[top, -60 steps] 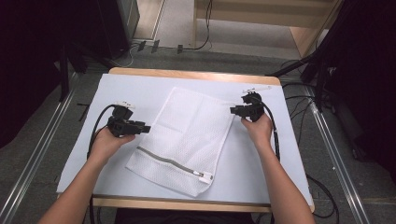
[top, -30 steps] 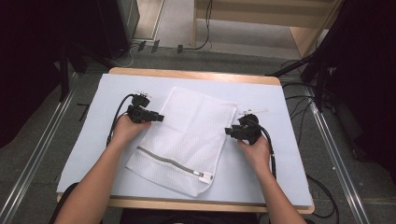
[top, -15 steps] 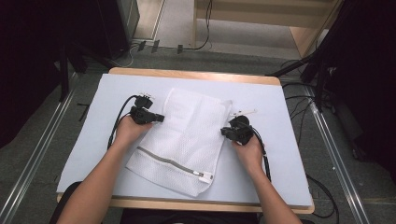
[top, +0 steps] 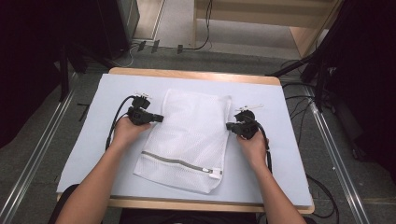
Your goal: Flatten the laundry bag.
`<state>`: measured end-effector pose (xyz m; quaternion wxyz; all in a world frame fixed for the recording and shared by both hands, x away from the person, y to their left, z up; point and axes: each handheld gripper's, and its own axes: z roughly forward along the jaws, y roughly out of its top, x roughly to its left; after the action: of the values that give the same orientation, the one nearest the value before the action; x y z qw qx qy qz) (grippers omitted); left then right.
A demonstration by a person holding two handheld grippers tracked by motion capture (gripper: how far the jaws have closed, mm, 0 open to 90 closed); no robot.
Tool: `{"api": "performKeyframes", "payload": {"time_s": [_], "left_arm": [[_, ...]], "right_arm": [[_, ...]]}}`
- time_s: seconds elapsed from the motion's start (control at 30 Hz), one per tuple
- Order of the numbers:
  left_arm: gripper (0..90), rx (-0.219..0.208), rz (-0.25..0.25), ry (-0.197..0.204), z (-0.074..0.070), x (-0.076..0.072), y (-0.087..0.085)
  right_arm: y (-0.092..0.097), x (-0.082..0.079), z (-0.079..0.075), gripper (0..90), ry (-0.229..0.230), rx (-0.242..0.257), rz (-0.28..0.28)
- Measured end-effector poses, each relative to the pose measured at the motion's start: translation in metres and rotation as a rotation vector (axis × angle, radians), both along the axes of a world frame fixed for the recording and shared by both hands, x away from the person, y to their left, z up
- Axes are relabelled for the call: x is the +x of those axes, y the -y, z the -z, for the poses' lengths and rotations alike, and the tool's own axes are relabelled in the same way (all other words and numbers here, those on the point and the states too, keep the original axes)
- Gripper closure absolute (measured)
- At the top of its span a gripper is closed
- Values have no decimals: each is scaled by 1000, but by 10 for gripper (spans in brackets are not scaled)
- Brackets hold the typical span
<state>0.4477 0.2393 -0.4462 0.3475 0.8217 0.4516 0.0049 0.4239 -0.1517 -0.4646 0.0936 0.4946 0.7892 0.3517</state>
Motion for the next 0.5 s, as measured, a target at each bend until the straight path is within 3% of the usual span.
{"api": "performKeyframes", "payload": {"time_s": [0.3,0.5], "left_arm": [[900,10,-8,14,-3,-17,-4],[900,-8,-43,20,-4,-22,-12]], "right_arm": [[-2,19,-3,899,-6,11,-4],[-9,28,-5,898,4,18,-17]]}}
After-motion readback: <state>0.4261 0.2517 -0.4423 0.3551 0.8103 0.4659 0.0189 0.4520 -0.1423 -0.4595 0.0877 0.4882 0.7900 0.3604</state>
